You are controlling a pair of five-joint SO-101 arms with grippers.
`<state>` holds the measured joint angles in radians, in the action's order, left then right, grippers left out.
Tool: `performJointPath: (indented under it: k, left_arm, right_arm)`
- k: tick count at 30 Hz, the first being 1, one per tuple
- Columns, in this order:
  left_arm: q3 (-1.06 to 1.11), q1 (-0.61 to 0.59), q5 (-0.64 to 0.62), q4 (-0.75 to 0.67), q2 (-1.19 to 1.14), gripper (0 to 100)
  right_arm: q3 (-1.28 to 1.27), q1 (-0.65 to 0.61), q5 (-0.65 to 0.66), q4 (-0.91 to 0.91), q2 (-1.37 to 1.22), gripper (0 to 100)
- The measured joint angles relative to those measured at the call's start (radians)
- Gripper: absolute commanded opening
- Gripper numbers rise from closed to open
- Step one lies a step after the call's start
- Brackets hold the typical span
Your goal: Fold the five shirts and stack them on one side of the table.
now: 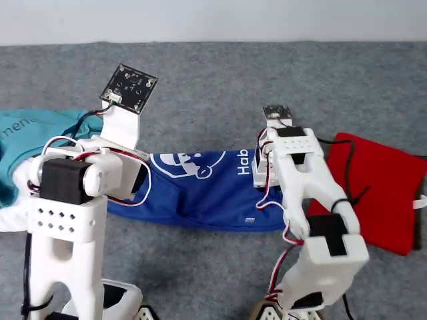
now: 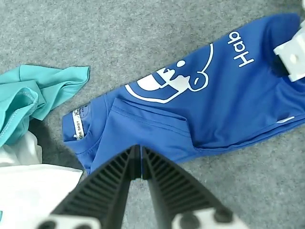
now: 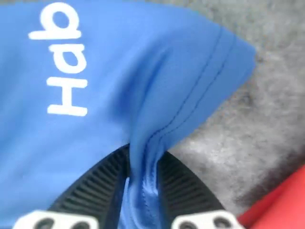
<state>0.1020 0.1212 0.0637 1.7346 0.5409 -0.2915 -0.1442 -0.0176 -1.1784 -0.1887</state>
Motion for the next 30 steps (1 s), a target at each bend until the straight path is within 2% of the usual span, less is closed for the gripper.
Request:
performJointPath:
  k: [10,15,18,21,25,30]
  left_arm:
    - [0.000,0.000,0.000,0.000,0.000,2]
    - [0.000,0.000,0.000,0.000,0.000,2]
    - [0.000,0.000,0.000,0.000,0.000,2]
    - [0.000,0.000,0.000,0.000,0.000,2]
    - [0.000,-0.008,0.006,0.000,0.005,2]
    - [0.000,-0.121,0.107,-0.026,0.103,2]
  right_arm:
    - [0.000,0.153,0.249,-0.209,0.272,0.9]
    - [0.074,0.261,0.377,-0.318,0.299,0.9]
    - [0.158,0.262,0.411,-0.391,0.299,0.9]
    - [0.221,0.167,0.417,-0.483,0.299,0.9]
    - [0.253,-0.046,0.387,-0.551,0.299,0.9]
    - [0.255,-0.315,0.324,-0.563,0.299,0.9]
